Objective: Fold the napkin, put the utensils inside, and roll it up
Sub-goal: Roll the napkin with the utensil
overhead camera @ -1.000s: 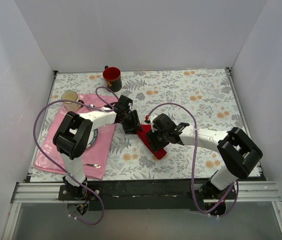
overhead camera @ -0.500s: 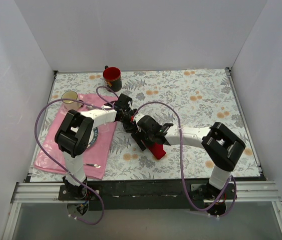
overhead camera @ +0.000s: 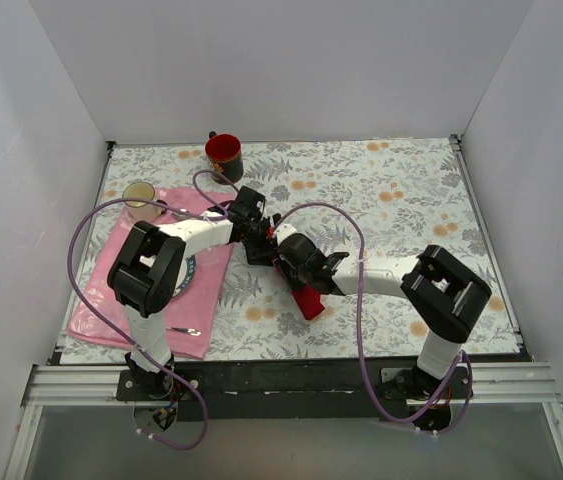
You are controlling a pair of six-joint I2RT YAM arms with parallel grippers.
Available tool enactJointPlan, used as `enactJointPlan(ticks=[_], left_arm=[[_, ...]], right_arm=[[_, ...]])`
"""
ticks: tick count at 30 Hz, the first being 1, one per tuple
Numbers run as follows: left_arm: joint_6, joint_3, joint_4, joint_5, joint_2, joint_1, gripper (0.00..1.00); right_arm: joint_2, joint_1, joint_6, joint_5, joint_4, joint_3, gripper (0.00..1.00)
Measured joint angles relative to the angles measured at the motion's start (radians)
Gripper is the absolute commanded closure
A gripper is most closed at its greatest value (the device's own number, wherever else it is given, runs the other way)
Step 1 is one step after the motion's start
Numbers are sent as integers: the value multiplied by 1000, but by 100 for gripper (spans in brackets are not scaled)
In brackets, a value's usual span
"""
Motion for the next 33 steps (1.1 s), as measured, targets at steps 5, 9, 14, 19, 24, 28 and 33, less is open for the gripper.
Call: enactJointPlan(ticks=[5, 9, 14, 19, 24, 28, 33], left_arm=[[32, 2, -38, -94, -35, -1, 15], [38, 1, -89, -193, -81, 2, 14], [36, -20, -89, -209, -166, 7, 16], [14, -48, -32, -89, -168, 7, 27], [-31, -82, 49, 31, -145, -2, 40], [-68, -112, 126, 89, -145, -12, 44], [-104, -143, 210, 135, -145, -18, 46]], right_arm=[[-48, -84, 98, -170, 91, -83, 74], [-70, -176, 197, -360, 201, -164, 76], [-57, -282, 341, -603, 340, -247, 76], [45, -379, 513, -841, 581, -315, 76], [127, -433, 605, -970, 711, -327, 76], [156, -449, 620, -1016, 740, -323, 75], [175, -455, 617, -1049, 742, -307, 73]])
